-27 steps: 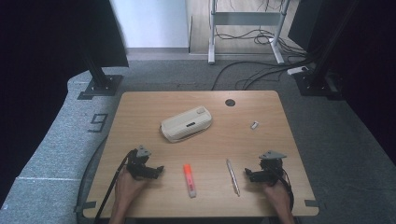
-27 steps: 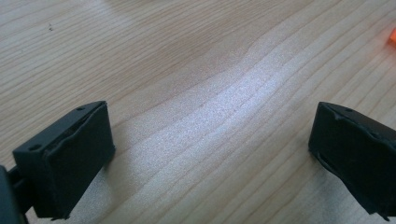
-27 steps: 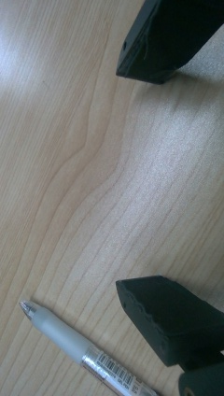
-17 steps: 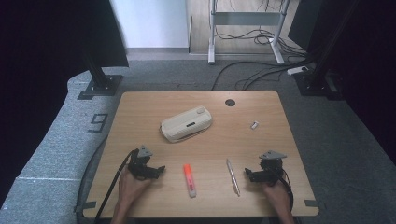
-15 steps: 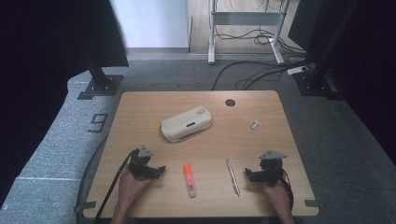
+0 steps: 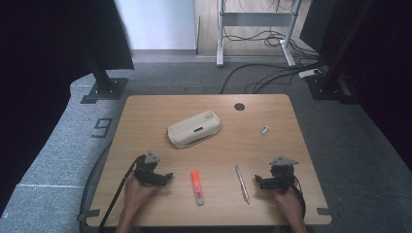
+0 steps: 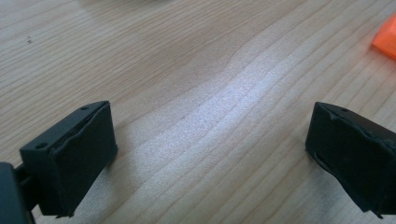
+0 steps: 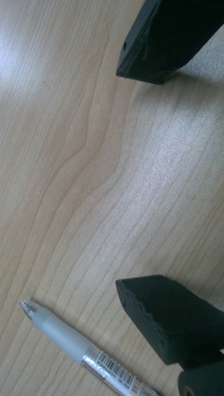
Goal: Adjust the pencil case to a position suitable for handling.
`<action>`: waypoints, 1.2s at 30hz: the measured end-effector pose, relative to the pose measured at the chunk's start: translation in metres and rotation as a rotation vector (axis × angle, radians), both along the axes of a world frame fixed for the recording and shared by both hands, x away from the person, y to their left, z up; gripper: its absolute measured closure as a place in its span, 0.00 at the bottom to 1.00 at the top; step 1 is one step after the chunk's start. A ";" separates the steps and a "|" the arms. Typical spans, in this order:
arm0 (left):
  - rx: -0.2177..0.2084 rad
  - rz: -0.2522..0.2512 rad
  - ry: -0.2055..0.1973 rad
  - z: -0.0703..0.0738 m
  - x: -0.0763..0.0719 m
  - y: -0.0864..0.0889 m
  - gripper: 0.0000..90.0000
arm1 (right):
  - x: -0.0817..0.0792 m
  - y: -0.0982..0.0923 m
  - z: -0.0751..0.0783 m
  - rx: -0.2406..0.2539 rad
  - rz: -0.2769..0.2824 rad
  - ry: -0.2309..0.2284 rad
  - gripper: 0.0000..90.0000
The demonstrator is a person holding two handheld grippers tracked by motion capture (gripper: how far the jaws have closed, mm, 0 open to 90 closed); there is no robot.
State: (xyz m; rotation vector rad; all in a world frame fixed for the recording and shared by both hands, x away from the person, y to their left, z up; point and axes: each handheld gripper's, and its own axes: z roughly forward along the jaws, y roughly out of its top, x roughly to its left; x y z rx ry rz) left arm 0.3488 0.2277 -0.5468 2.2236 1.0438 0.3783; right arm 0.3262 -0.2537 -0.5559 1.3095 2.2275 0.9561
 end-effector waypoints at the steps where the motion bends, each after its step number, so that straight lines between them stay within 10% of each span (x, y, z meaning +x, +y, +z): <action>1: -0.005 -0.004 0.004 0.001 0.000 -0.001 0.03 | 0.000 0.000 0.000 0.000 0.000 0.000 0.01; 5: -0.058 -0.020 0.022 0.003 0.002 0.000 0.05 | 0.000 0.000 0.000 0.000 0.000 0.000 0.01; 36: -0.012 -0.124 -0.015 0.055 0.041 -0.026 0.09 | 0.000 0.000 0.000 0.000 0.000 0.000 0.01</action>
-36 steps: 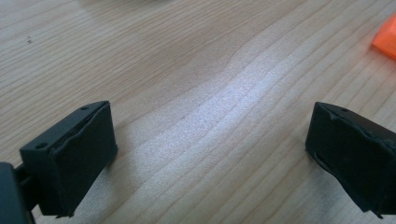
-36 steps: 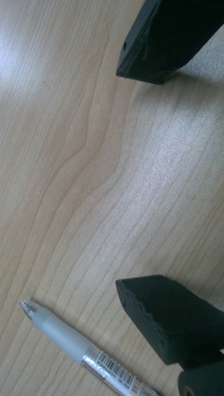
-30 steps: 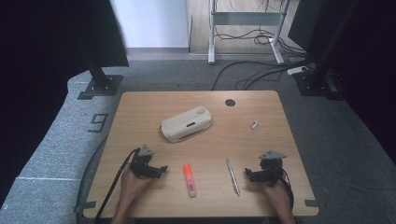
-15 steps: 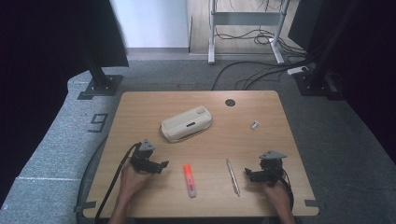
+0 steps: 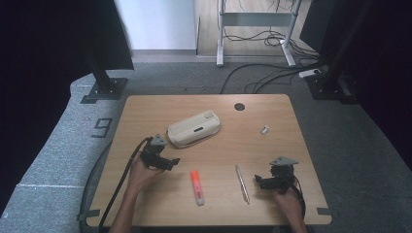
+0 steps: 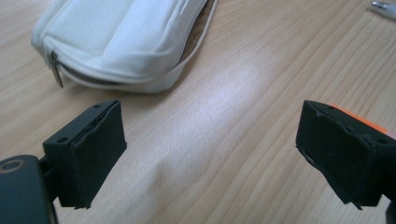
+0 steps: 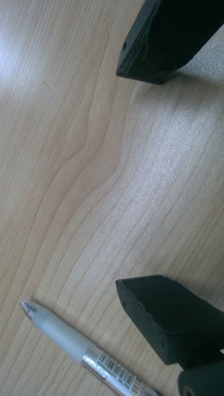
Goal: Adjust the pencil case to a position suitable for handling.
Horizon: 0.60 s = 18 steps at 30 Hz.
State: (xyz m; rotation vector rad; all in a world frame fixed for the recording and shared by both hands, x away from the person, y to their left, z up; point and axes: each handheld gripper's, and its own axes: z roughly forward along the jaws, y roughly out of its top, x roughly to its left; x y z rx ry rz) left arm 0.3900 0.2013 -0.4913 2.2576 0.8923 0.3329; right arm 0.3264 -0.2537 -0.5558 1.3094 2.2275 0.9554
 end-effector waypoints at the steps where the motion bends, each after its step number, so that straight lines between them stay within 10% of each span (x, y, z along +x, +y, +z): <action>1: -0.005 -0.003 -0.004 0.002 0.002 -0.001 0.09 | 0.000 0.000 0.000 0.000 0.000 0.001 0.01; 18: -0.025 -0.044 0.013 0.020 0.039 -0.022 0.09 | 0.000 0.000 0.000 -0.001 0.000 0.001 0.01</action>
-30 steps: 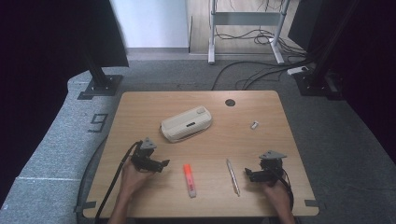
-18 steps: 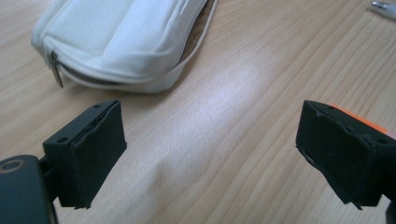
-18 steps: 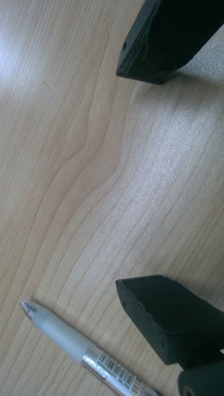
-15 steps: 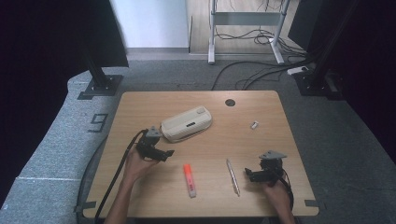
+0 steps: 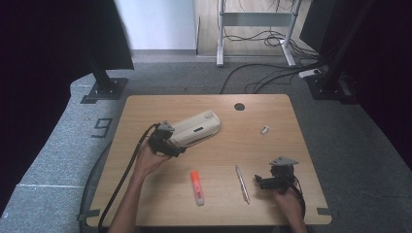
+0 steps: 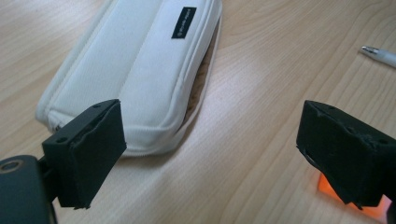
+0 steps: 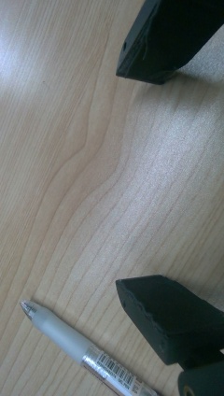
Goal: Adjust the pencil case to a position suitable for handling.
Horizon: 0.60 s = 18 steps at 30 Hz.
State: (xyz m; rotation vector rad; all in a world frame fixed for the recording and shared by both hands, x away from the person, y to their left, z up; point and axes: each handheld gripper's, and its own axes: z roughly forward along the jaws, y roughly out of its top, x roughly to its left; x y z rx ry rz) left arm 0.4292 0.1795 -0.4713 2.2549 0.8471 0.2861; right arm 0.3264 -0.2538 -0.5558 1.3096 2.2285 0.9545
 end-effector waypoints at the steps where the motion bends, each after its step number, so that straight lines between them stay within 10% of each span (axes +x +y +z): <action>1: -0.005 -0.006 0.010 0.001 0.003 -0.001 0.09 | 0.000 0.000 0.000 0.000 0.000 0.000 0.01; 18: 0.027 -0.047 0.034 0.005 0.041 -0.021 0.11 | 0.000 0.000 0.000 0.000 0.000 0.000 0.01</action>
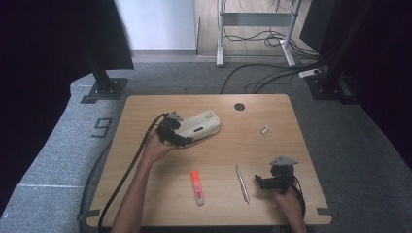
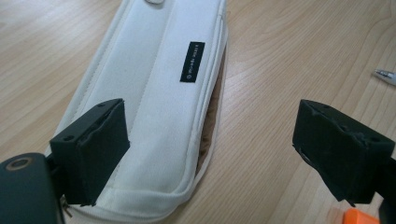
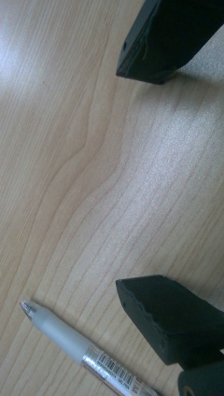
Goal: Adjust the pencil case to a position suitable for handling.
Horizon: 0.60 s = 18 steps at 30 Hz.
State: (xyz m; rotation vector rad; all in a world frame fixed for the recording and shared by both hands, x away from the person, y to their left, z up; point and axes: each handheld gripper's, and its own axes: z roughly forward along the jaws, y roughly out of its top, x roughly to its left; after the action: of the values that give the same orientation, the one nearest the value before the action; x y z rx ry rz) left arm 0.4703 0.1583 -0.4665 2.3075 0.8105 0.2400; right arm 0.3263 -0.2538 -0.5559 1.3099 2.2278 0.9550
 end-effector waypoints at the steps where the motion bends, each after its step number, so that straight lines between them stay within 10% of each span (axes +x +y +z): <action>1: 0.007 0.002 0.001 0.000 0.002 -0.001 0.12 | 0.000 0.000 0.000 0.000 0.000 0.000 0.01; 18: -0.004 0.002 0.042 -0.020 0.027 -0.003 0.23 | 0.000 0.000 0.000 -0.001 0.001 -0.001 0.01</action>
State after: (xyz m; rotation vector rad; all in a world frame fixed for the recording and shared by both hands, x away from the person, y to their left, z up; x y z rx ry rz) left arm 0.4972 0.1551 -0.4860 2.3154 0.8331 0.1912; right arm 0.3267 -0.2537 -0.5560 1.3079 2.2285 0.9552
